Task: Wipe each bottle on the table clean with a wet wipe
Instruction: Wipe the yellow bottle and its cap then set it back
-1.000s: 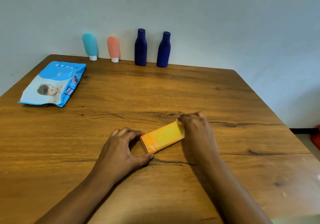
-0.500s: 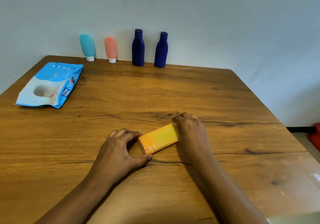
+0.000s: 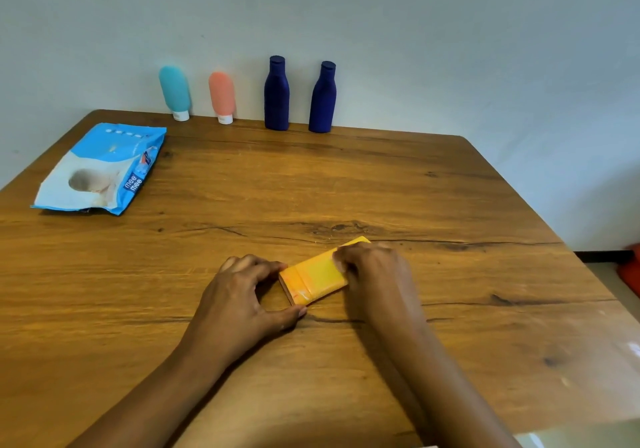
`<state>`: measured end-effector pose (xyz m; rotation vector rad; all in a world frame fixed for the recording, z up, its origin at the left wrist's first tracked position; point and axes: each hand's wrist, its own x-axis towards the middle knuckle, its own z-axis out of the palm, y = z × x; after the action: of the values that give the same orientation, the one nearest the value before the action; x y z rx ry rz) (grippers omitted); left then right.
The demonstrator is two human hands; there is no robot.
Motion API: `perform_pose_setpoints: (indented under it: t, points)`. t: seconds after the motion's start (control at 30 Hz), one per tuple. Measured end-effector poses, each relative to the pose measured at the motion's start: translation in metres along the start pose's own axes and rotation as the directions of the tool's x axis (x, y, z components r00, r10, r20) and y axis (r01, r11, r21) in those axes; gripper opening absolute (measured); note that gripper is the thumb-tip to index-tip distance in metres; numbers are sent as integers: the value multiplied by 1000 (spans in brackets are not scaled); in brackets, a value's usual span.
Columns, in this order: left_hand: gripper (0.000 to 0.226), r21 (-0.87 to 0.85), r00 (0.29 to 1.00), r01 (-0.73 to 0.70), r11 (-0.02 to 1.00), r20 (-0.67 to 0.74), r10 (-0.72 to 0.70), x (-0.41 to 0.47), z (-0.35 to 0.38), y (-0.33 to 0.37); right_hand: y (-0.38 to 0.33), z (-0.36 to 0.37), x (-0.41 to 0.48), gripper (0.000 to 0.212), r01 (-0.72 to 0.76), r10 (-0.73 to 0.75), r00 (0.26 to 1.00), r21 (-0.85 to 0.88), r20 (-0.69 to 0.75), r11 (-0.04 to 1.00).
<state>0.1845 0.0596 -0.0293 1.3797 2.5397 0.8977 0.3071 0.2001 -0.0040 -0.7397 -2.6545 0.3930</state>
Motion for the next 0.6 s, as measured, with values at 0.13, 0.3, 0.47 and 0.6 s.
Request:
perform_pose_setpoints:
  t: [0.13, 0.3, 0.47, 0.6]
  points:
    - [87, -47, 1000, -15, 999, -2, 15, -1, -1, 0, -39, 9, -31, 32, 196, -212, 973, 166, 87, 966]
    - [78, 12, 1000, -27, 1000, -10, 27, -1, -1, 1, -8, 14, -32, 27, 58, -49, 997, 137, -67, 989]
    - [90, -24, 1000, -29, 999, 3, 29, 0, -1, 1, -29, 19, -48, 29, 181, -184, 983, 147, 8, 972]
    - [93, 19, 999, -33, 999, 7, 33, 1, -2, 0, 7, 13, -35, 24, 56, -45, 994, 102, -103, 993]
